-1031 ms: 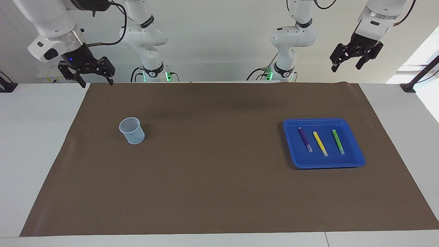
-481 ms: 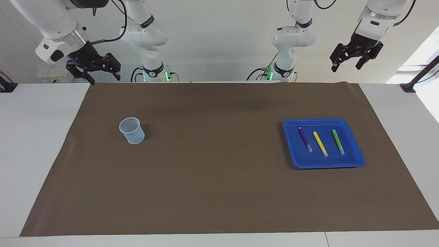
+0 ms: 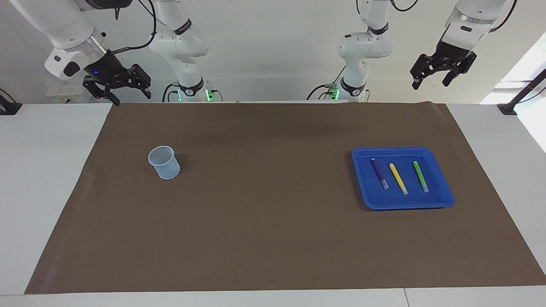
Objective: Transfer and insert pens with both arms
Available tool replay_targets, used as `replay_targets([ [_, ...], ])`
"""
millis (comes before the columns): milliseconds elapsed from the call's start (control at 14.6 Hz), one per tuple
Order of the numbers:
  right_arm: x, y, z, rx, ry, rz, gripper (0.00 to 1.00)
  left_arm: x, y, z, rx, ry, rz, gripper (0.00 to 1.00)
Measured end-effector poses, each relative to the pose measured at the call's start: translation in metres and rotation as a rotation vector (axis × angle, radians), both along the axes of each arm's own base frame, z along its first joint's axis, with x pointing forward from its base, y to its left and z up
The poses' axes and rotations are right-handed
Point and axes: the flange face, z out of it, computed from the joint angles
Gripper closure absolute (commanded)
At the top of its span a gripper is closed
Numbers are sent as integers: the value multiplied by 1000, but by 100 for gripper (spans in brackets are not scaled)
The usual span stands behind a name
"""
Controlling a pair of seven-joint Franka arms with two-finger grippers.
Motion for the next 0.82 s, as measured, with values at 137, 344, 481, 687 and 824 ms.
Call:
replay_targets([
  [137,-2,-8,0,7,-1,14,0,0,0,0,0,0,0,0],
  [344,-3,-1,-4,9,11,34,0,0,0,0,0,0,0,0],
  [481,-6,6,-8,12,22,53,0,0,0,0,0,0,0,0],
  [687,-10,8,-11,17,30,72,0,0,0,0,0,0,0,0],
  [824,-7,9,-10,16,3,72,0,0,0,0,0,0,0,0],
])
